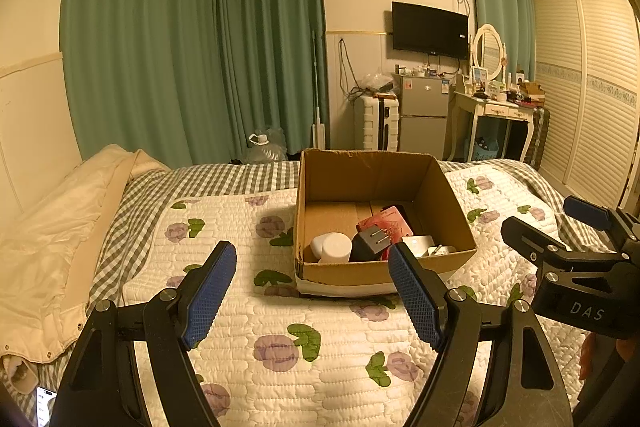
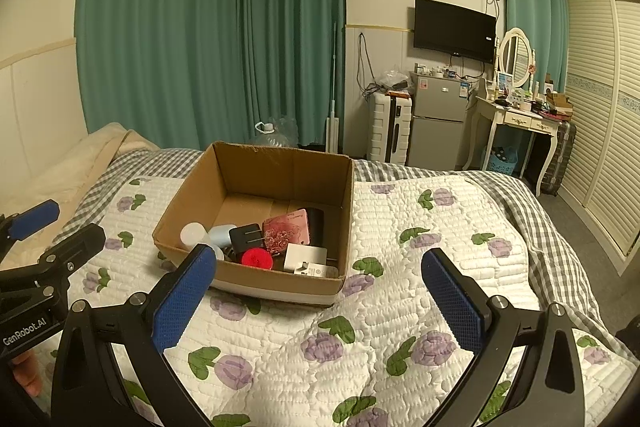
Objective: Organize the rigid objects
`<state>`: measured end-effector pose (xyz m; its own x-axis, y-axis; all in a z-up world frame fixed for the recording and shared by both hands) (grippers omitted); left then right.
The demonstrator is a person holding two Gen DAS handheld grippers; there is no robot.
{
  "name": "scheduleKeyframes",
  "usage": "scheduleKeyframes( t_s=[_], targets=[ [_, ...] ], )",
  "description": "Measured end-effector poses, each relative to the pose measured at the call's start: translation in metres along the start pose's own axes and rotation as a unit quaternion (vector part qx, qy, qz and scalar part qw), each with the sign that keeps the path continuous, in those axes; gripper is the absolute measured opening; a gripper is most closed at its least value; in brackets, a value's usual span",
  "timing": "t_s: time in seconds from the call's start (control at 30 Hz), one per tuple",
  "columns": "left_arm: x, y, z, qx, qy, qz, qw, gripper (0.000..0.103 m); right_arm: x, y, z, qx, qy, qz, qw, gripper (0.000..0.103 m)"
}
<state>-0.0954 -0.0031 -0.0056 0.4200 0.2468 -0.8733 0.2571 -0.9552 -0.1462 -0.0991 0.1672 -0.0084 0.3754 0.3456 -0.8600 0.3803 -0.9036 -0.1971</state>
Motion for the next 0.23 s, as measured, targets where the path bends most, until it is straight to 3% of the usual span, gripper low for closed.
scheduleKeyframes(
  t_s=[0.23],
  targets=[
    [-0.0004, 0.0006, 0.0008, -0.001, 0.003, 0.003, 1.0, 0.081, 0.0007, -0.0002, 0.0006, 0.002, 0.002, 0.0, 1.0, 0.103]
  ],
)
Point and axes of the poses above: each gripper's, at about its wrist camera, not at the fingertips, and z roughly the way its jaws point, y to its left, x to its underside, the point moved 6 cm from there along z, roughly the way its jaws point, and after that the axes turned 13 degrees about -z, right-handed, at the moved point
